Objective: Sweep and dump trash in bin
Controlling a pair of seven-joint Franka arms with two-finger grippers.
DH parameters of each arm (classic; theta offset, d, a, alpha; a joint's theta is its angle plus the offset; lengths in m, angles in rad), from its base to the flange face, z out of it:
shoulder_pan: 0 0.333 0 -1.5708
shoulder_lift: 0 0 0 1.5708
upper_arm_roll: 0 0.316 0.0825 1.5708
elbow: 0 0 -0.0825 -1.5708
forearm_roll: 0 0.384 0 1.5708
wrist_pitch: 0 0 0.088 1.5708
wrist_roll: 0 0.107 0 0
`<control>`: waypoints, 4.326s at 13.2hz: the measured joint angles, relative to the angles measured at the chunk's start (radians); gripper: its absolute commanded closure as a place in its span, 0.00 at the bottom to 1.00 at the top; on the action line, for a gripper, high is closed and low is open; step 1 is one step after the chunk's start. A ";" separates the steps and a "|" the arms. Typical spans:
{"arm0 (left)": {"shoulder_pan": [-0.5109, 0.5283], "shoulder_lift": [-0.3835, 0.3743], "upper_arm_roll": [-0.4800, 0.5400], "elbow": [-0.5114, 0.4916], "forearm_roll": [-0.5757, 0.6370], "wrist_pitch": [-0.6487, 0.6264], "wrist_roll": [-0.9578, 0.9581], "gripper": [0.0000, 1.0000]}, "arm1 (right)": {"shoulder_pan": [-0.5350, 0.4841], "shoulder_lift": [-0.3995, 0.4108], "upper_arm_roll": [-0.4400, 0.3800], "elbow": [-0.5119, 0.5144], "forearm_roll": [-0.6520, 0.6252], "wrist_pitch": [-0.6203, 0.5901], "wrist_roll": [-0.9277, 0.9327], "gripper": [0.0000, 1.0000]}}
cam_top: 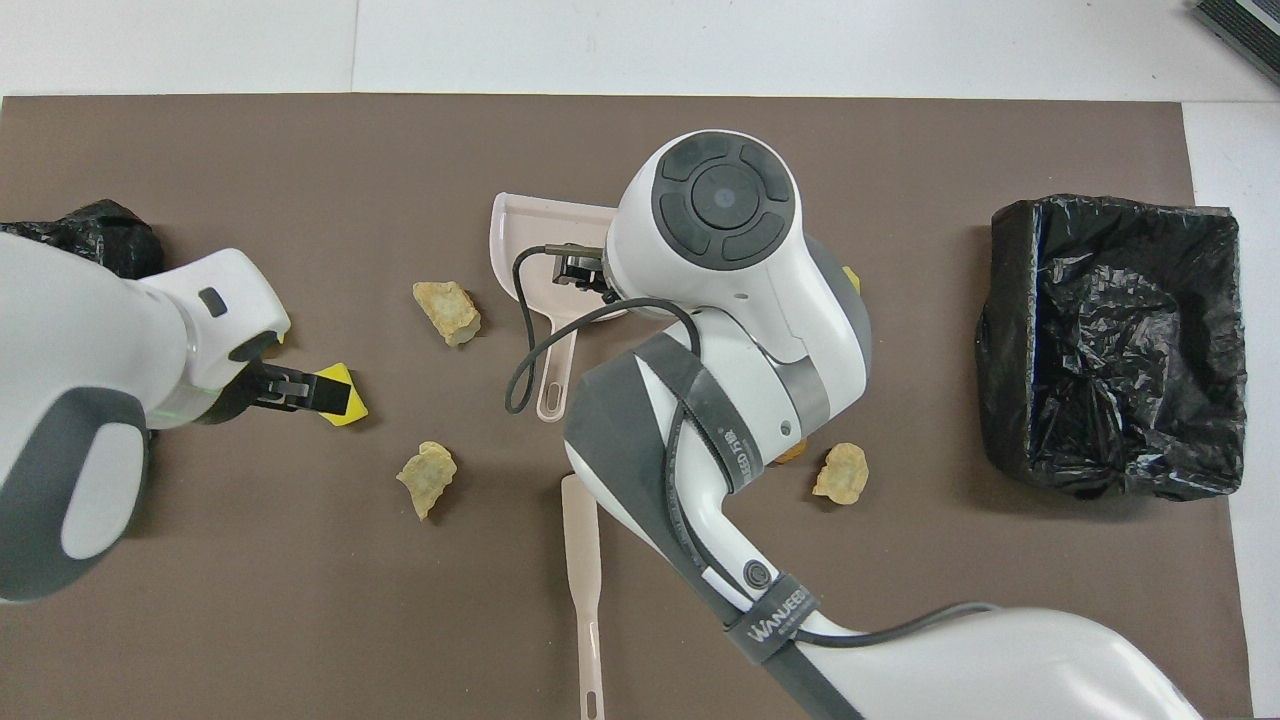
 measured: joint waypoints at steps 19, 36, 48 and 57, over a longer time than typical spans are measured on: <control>-0.726 -0.042 -0.010 -0.520 -0.048 0.529 -0.691 0.08 | 0.088 0.158 0.010 -0.070 -0.018 0.256 0.000 0.02; -0.719 -0.053 0.004 -0.505 -0.045 0.405 -0.777 1.00 | 0.109 0.150 0.006 -0.123 -0.061 0.271 -0.006 1.00; -0.289 -0.132 0.017 -0.383 0.071 0.198 -0.551 1.00 | -0.035 -0.092 -0.003 -0.350 -0.064 0.266 -0.692 1.00; 0.044 0.082 0.022 -0.129 0.216 0.197 -0.160 1.00 | -0.172 -0.093 -0.003 -0.405 -0.063 0.259 -1.548 1.00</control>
